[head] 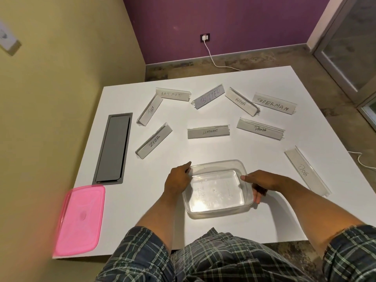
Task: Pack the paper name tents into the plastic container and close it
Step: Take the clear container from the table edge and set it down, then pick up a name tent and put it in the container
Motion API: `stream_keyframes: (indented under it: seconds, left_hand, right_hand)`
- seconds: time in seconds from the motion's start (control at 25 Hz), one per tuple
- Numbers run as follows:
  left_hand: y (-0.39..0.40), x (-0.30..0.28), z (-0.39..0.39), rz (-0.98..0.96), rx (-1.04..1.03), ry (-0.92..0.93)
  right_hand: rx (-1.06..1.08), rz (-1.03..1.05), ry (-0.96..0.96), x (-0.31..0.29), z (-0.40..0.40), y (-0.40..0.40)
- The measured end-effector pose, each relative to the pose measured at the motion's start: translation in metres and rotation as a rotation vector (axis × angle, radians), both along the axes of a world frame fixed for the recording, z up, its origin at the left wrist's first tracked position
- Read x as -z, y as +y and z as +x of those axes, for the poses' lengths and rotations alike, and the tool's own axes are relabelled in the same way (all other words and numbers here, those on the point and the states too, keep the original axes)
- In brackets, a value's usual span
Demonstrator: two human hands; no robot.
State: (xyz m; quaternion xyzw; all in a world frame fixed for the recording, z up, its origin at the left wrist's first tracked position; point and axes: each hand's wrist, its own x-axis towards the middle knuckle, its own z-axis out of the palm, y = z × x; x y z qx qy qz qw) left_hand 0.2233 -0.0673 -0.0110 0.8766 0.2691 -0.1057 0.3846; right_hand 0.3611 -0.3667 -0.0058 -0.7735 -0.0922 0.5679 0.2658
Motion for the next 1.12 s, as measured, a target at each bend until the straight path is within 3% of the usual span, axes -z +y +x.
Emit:
stream_keyframes:
  seconds: [0.08, 0.32, 0.48, 0.6, 0.84, 1.12]
  left_hand:
    - [0.0, 0.0, 0.001, 0.018, 0.031, 0.02]
    - [0.006, -0.009, 0.001, 0.17, -0.005, -0.026]
    - [0.033, -0.018, 0.008, 0.204, -0.138, -0.085]
    - [0.057, -0.024, 0.018, 0.216, -0.269, -0.097]
    - [0.107, -0.019, 0.024, 0.23, -0.464, -0.025]
    - [0.156, 0.005, 0.024, 0.168, -0.514, 0.153]
  right_hand:
    - [0.001, -0.028, -0.128, -0.002, -0.003, -0.001]
    - [0.152, -0.073, -0.82, -0.008, -0.005, 0.01]
    - [0.159, 0.032, -1.018, -0.021, 0.015, 0.054]
    - [0.078, 0.039, -1.036, -0.03, 0.03, 0.101]
    - [-0.137, 0.073, -0.85, -0.036, 0.048, 0.21]
    - [-0.346, 0.106, -0.662, -0.018, 0.076, 0.312]
